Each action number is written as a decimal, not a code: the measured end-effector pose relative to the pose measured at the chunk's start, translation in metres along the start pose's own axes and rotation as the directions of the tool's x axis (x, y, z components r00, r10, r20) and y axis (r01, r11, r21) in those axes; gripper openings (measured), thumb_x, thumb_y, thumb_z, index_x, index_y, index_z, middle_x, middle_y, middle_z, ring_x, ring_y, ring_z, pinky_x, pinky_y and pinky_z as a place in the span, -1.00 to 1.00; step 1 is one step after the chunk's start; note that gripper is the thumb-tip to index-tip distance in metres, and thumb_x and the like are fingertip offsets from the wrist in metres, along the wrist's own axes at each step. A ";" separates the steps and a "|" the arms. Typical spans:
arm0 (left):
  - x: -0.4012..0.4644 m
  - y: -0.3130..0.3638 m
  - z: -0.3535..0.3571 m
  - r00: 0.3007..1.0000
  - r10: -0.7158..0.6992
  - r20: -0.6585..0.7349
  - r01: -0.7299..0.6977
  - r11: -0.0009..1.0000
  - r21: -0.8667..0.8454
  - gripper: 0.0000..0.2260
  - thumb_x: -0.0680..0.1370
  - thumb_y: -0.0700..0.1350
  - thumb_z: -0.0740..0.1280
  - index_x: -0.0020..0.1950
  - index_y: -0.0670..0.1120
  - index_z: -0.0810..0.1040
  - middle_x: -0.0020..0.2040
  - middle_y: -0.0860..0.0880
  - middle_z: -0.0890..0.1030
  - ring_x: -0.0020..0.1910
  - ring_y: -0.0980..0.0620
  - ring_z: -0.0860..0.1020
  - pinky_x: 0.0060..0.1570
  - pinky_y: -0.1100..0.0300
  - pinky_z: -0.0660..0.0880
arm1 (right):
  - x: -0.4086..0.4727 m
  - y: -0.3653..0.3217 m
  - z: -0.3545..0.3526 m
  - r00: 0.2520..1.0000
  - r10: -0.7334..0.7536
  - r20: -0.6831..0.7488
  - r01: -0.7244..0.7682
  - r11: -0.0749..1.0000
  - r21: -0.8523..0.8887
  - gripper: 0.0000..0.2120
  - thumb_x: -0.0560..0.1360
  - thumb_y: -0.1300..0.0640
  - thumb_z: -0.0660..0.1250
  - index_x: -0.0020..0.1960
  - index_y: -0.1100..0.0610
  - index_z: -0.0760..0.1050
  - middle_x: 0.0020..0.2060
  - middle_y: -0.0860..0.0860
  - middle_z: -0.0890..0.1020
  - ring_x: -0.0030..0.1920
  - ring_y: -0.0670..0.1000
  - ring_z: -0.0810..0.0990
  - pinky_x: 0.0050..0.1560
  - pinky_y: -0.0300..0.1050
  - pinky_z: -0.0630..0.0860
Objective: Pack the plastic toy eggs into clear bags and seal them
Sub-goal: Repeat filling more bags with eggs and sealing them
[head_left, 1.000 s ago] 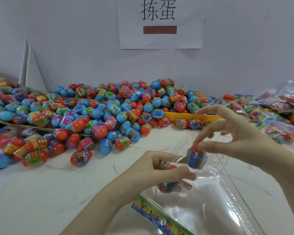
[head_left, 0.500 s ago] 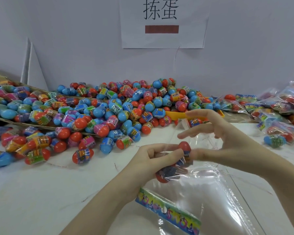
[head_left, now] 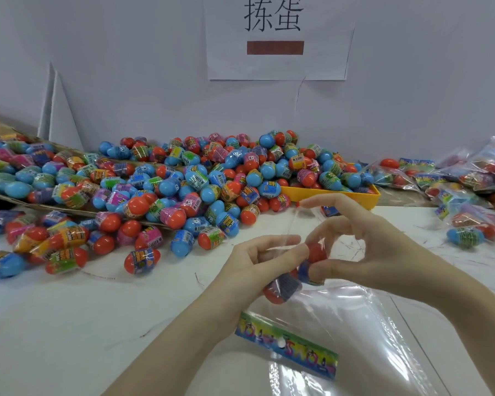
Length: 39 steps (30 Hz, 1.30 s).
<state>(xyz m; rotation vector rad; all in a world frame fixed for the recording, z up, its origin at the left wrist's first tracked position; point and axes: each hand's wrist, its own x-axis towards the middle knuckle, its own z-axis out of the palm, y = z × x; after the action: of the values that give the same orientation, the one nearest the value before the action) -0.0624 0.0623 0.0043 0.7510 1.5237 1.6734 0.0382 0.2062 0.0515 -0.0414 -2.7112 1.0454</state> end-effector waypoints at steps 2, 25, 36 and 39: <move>0.000 -0.001 0.000 0.998 -0.049 0.049 0.047 0.998 0.038 -0.56 0.15 0.21 0.42 -0.07 0.02 0.65 -0.10 -0.05 0.69 -0.17 -0.01 0.63 -0.23 0.21 0.53 | 0.001 0.001 0.001 1.000 -0.001 -0.011 0.001 1.000 -0.002 -0.48 0.28 0.03 0.46 0.12 -0.24 0.28 -0.16 -0.28 0.60 -0.09 -0.27 0.54 0.02 -0.58 0.26; 0.002 -0.010 -0.004 0.991 -0.008 0.137 0.004 0.999 0.035 -0.71 0.34 -0.12 0.50 0.05 -0.06 0.62 -0.03 -0.10 0.69 -0.08 -0.04 0.64 -0.05 0.16 0.56 | 0.006 0.006 0.014 0.993 0.102 0.064 -0.106 0.992 0.070 -0.67 0.54 0.11 0.20 0.09 -0.31 0.24 -0.25 -0.18 0.63 -0.10 -0.28 0.55 -0.08 -0.46 0.45; 0.005 -0.012 -0.005 0.998 0.005 0.057 -0.009 0.997 0.079 -0.55 0.25 -0.12 0.53 0.11 0.06 0.54 -0.08 0.01 0.70 -0.09 0.01 0.66 -0.03 0.03 0.57 | 0.007 0.001 0.014 0.998 0.038 -0.057 -0.045 0.992 -0.120 -0.61 0.40 0.07 0.37 0.04 -0.27 0.26 -0.29 -0.32 0.59 -0.11 -0.39 0.48 0.08 -0.38 0.34; 0.006 -0.011 -0.008 0.998 -0.008 0.067 0.004 0.999 0.054 -0.54 0.22 -0.14 0.54 0.08 0.03 0.56 -0.13 -0.01 0.70 -0.17 0.05 0.66 -0.15 0.17 0.58 | 0.008 -0.004 0.014 0.998 -0.022 -0.051 0.010 0.974 -0.225 -0.65 0.36 -0.04 0.38 0.05 -0.25 0.32 -0.26 -0.38 0.56 -0.05 -0.37 0.46 0.23 0.02 0.31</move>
<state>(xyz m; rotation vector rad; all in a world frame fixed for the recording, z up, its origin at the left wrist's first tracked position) -0.0709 0.0633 -0.0079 0.8219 1.5284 1.5922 0.0276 0.1949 0.0460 -0.0841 -2.7623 0.7177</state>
